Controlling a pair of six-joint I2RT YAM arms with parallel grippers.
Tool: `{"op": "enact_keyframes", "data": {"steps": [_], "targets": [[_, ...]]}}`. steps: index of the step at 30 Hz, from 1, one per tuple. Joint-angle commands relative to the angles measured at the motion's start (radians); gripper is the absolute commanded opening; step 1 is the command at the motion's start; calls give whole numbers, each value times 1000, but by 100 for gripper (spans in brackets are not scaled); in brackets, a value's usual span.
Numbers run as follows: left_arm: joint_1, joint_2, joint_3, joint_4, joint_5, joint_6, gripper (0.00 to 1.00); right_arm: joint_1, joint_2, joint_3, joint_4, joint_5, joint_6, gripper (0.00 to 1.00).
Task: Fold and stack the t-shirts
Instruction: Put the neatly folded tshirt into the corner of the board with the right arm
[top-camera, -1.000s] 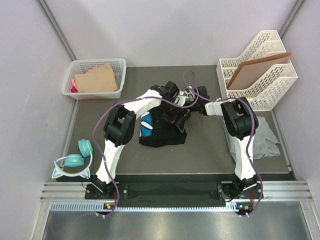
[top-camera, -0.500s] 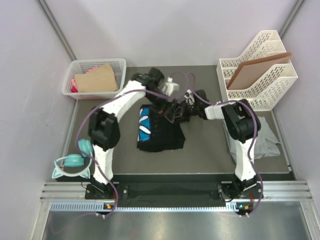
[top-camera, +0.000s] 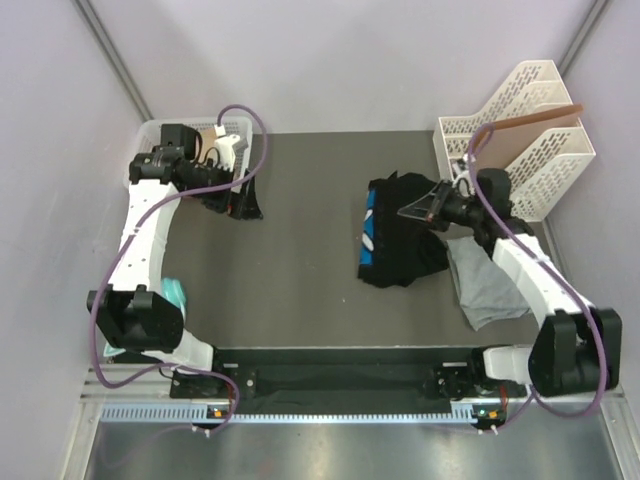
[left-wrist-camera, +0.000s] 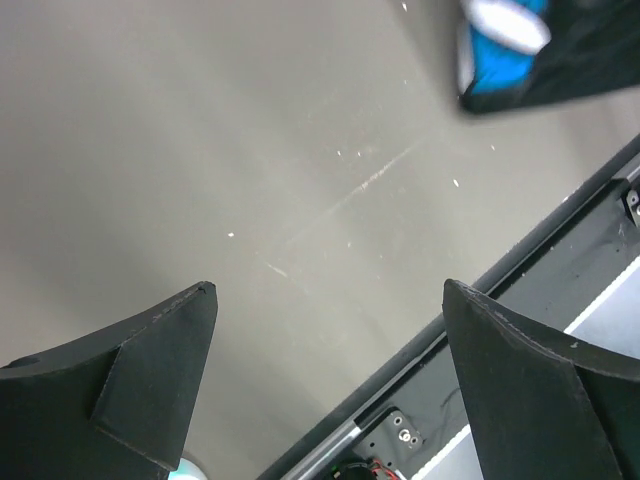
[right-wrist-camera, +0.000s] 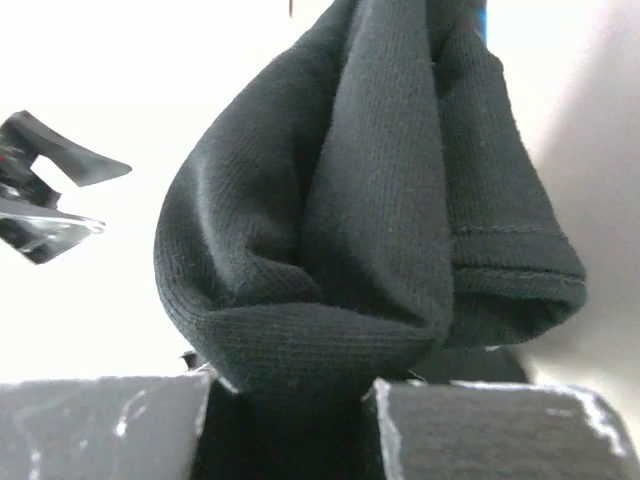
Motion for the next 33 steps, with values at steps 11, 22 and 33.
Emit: {"op": "enact_keyframes", "data": {"steps": [11,22,33], "targets": [[50,-65,-100,46,9,15,99,-283,-351,151,-520,40,-157,0],[59,-60,-91,38,-2,31,99,-346,-420,168,-687,199,-216,0],[65,-59,-112,40,4,49,99,-458,-326,242,-738,354,-239,0]]}}
